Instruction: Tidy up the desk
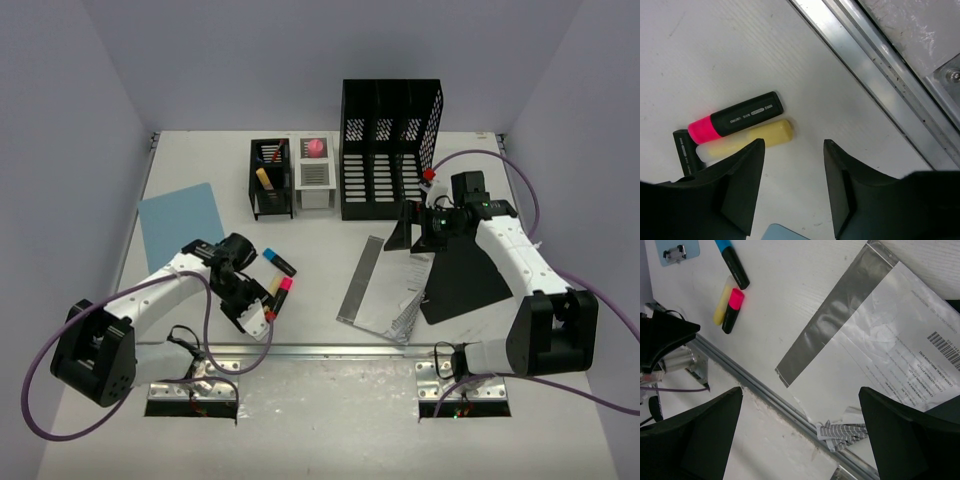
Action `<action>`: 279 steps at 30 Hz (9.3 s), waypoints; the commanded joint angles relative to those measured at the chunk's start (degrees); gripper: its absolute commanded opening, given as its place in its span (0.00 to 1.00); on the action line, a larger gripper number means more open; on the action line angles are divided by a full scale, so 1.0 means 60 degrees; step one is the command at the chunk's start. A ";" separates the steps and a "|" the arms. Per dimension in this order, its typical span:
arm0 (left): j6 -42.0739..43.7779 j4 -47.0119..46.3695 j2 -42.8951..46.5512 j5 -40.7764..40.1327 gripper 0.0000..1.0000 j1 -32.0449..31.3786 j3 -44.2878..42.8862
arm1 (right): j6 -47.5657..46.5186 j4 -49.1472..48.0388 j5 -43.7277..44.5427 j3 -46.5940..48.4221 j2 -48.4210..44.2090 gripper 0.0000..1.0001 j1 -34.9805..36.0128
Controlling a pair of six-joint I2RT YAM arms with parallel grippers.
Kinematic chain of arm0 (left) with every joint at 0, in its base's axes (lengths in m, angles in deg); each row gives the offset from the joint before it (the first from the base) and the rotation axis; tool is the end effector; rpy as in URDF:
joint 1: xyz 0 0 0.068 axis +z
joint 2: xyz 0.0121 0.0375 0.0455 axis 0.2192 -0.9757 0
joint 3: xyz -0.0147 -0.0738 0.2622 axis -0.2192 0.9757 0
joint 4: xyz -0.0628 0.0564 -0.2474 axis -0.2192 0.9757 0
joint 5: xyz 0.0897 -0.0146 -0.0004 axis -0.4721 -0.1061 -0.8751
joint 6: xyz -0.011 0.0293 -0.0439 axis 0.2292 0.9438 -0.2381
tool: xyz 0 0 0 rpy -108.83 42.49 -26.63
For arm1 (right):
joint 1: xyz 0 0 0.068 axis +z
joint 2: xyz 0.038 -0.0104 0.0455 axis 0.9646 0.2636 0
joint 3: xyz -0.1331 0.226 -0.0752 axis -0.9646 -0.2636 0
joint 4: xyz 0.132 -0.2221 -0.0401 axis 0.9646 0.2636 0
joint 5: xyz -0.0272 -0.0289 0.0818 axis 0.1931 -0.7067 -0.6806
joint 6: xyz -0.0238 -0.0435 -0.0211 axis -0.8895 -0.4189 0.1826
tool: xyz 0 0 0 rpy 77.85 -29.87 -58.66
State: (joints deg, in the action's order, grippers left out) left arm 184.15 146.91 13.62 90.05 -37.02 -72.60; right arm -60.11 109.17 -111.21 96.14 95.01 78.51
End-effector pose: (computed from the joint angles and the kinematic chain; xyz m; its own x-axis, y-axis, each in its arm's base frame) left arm 0.1503 -0.0872 0.1911 0.6830 0.5733 -0.4527 0.7030 -0.6841 0.1944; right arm 0.2651 0.0383 0.2471 -0.9278 0.1373 -0.3468 -0.1131 0.7824 0.6125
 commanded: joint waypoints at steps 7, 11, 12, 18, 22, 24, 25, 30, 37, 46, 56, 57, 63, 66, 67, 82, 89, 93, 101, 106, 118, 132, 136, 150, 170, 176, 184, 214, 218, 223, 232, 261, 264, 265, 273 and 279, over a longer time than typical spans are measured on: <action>0.1392 -0.0966 -0.0725 -0.0099 0.37 -0.0042 -0.0342 | -0.0041 -0.0198 -0.0169 0.0118 -0.0142 0.99 0.0012; 0.0938 -0.1288 -0.1150 -0.0480 0.31 -0.0042 -0.0225 | -0.0011 -0.0140 -0.0183 0.0264 -0.0097 0.99 0.0013; 0.0864 -0.1303 -0.1253 -0.0554 0.29 -0.0042 -0.0210 | -0.0011 -0.0139 -0.0169 0.0279 -0.0083 0.99 0.0013; 0.0307 -0.1552 -0.2161 -0.1110 0.24 -0.0042 -0.0415 | -0.0070 -0.0052 -0.0110 0.0294 -0.0097 0.99 0.0012; 0.0174 -0.1728 -0.2629 -0.1170 0.24 -0.0042 -0.0532 | -0.0070 -0.0066 -0.0110 0.0279 -0.0083 0.99 0.0013; 0.0145 -0.1728 -0.2805 -0.0952 0.24 -0.0056 -0.0692 | -0.0070 -0.0066 -0.0096 0.0264 -0.0083 0.99 0.0013; 0.0145 -0.1728 -0.2850 -0.0863 0.24 -0.0056 -0.0723 | -0.0084 -0.0066 -0.0096 0.0264 -0.0083 0.99 0.0013; -0.0059 -0.2108 -0.3040 -0.0351 0.24 -0.0582 -0.0912 | -0.0055 -0.0125 -0.0110 0.0162 -0.0039 0.99 0.0013; -0.1024 -0.2751 -0.3815 0.0382 0.25 -0.1388 -0.1440 | -0.0084 -0.0125 -0.0037 0.0147 -0.0039 0.99 0.0013; -0.2521 -0.4086 -0.4930 0.0896 0.26 -0.1668 -0.2407 | -0.0187 -0.0110 0.0080 0.0074 -0.0127 0.99 0.0013; -0.3119 -0.2870 -0.3613 0.1306 0.27 -0.1755 -0.3270 | -0.0217 -0.0154 -0.0037 -0.0058 -0.0186 0.99 0.0013; -0.3557 -0.2856 -0.3655 0.1277 0.27 -0.1785 -0.3402 | -0.0158 -0.0198 -0.0066 -0.0058 -0.0185 0.99 0.0013; -0.4570 -0.2929 -0.4548 0.0589 0.30 -0.2048 -0.4326 | -0.0041 -0.0198 -0.0198 0.0088 -0.0083 0.99 0.0013; -0.4630 -0.2915 -0.4856 0.0398 0.30 -0.2195 -0.4517 | -0.0187 -0.0110 -0.0052 0.0089 -0.0170 0.99 0.0013; -0.4616 -0.2871 -0.4901 0.0340 0.30 -0.2267 -0.4560 | -0.0231 -0.0081 0.0006 0.0074 -0.0185 0.99 0.0013; -0.5275 -0.2679 -0.5984 -0.0598 0.30 -0.2649 -0.4883 | -0.0333 -0.0140 -0.0037 -0.0146 -0.0185 0.99 0.0013; -0.5539 -0.2783 -0.6409 -0.0949 0.34 -0.2810 -0.5088 | -0.0392 -0.0125 -0.0066 -0.0204 -0.0229 0.99 -0.0002; -0.5787 -0.2812 -0.6527 -0.1212 0.34 -0.3088 -0.5059 | -0.0421 -0.0110 -0.0052 -0.0219 -0.0229 0.99 -0.0002; -0.6841 -0.3237 -0.6585 -0.1931 0.33 -0.3850 -0.4649 | -0.0495 -0.0022 -0.0008 -0.0278 -0.0376 0.99 0.0013; -0.7267 -0.3281 -0.6454 -0.2224 0.29 -0.3982 -0.4269 | -0.0495 0.0051 0.0036 -0.0190 -0.0537 0.99 0.0013; -0.7515 -0.3603 -0.5255 -0.2401 0.10 -0.3968 -0.3870 | -0.0275 0.0256 -0.0066 0.0030 -0.0668 0.99 0.0013; -1.3473 -0.6439 -0.2047 0.0852 0.00 -0.1073 -0.6026 | -0.0246 0.0154 -0.0037 0.0103 -0.0537 0.99 0.0012; -1.6354 -1.0254 -0.1679 0.1100 0.00 0.0658 -0.5324 | -0.0173 0.0110 -0.0066 0.0161 -0.0391 0.99 0.0013; -1.8268 -1.7532 -0.3082 0.0426 0.00 0.2448 -0.3154 | -0.0172 0.0007 0.0066 0.0264 -0.0112 0.99 0.0013; -1.7770 -1.8428 -0.4959 -0.0569 0.01 0.2536 -0.3008 | -0.0845 -0.0066 -0.0023 0.0542 -0.0126 0.99 0.0027; -1.7814 -1.8310 -0.5047 -0.0583 0.10 0.2566 -0.2759 | -0.1343 0.0139 0.0563 0.0820 -0.0229 0.99 0.0246; -1.8033 -1.7712 -0.4478 -0.0438 0.47 0.2639 -0.2569 | -0.2047 0.0242 0.2246 0.1391 -0.0156 0.99 0.1784; -1.8590 -0.7294 0.4092 -0.1389 0.94 0.4704 -0.2496 | -0.4289 0.2234 0.5354 0.7603 0.7006 0.77 0.6970; -1.8910 -0.7367 0.4415 -0.1243 0.94 0.4690 -0.2290 | -0.4303 0.2292 0.5163 0.7896 0.7636 0.76 0.6985; -1.9147 -0.7558 0.4532 -0.1214 0.94 0.4704 -0.1954 | -0.4289 0.2321 0.5032 0.8393 0.8354 0.71 0.7043; -1.9279 -0.7573 0.4562 -0.1096 0.94 0.4690 -0.1573 | -0.4201 0.2234 0.4914 0.8614 0.8896 0.68 0.7278; -2.0977 -0.8173 0.4754 -0.1712 1.00 0.4704 -0.1279 | -0.2066 -0.2331 0.6902 0.7796 0.4241 0.01 0.6371; -2.1373 -0.7939 0.4417 -0.1521 1.00 0.4690 -0.1382 | -0.1361 -0.4674 0.7329 0.6742 0.3449 0.01 0.5712; -2.1533 -0.7939 0.4357 -0.1478 1.00 0.4704 -0.1353 | -0.1243 -0.5188 0.7549 0.6608 0.3390 0.01 0.5595; -2.1974 -0.8525 0.4079 -0.1345 1.00 0.4690 -0.0884 | -0.0994 -0.8650 0.8914 0.6225 0.4369 0.01 0.5271; -2.1886 -0.8539 0.4137 -0.1536 1.00 0.4704 -0.0767 | -0.0378 -0.8459 0.8752 0.6446 0.5073 0.01 0.5271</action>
State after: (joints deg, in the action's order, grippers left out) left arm 53.71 98.65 37.60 81.06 -9.15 -77.67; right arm -65.29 64.89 -60.52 133.78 126.00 110.03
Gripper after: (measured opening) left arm 0.999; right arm 0.244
